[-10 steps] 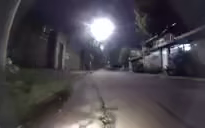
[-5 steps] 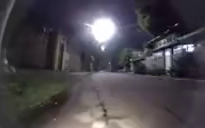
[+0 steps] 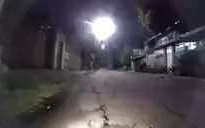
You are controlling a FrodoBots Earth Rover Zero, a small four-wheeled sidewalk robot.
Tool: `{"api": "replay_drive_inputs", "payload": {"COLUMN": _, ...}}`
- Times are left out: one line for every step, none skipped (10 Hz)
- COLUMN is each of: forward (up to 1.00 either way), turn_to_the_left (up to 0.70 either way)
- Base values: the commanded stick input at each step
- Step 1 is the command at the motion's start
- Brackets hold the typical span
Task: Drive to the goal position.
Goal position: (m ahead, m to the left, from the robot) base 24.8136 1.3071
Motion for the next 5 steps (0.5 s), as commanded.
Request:
{"api": "replay_drive_inputs", "payload": {"forward": 0.50, "turn_to_the_left": 0.00}}
{"api": "replay_drive_inputs", "payload": {"forward": 0.50, "turn_to_the_left": 0.00}}
{"api": "replay_drive_inputs", "payload": {"forward": 0.50, "turn_to_the_left": 0.00}}
{"api": "replay_drive_inputs", "payload": {"forward": 0.50, "turn_to_the_left": 0.00}}
{"api": "replay_drive_inputs", "payload": {"forward": 0.50, "turn_to_the_left": 0.00}}
